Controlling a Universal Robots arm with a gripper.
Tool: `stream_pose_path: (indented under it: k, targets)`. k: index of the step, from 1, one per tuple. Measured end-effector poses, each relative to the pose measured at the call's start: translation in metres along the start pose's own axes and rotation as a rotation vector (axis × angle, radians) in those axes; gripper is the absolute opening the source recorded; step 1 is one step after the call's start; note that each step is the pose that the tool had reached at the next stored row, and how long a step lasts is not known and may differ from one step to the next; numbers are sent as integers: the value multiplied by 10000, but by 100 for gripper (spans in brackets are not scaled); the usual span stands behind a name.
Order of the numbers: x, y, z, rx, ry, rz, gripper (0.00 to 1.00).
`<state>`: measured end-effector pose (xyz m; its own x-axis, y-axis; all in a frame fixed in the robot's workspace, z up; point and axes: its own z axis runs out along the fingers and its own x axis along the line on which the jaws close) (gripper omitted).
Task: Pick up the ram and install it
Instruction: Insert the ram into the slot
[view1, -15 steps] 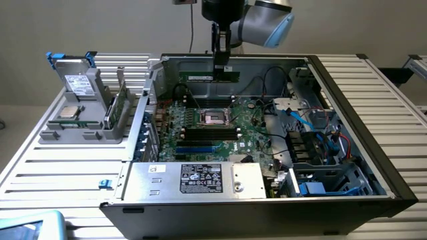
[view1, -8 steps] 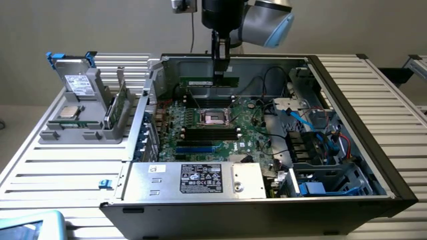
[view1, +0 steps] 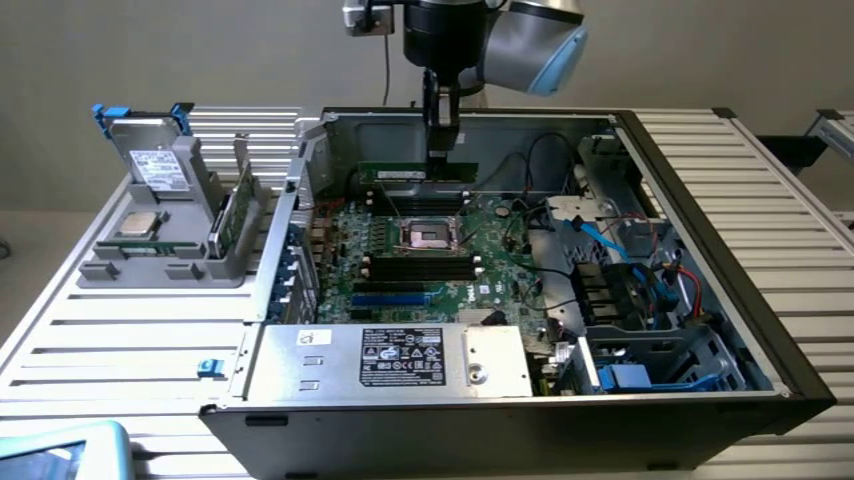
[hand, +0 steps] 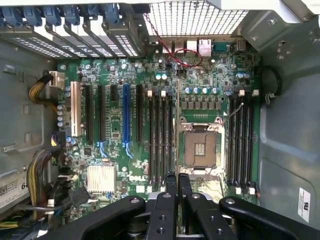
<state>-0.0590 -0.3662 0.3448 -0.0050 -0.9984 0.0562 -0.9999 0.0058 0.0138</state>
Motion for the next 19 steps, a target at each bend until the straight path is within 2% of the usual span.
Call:
stream_pose_path:
  k: [9,19]
  targets:
    - [54,-7,155,2,9,0,13]
    - [172,-26,344,6,9,1,13]
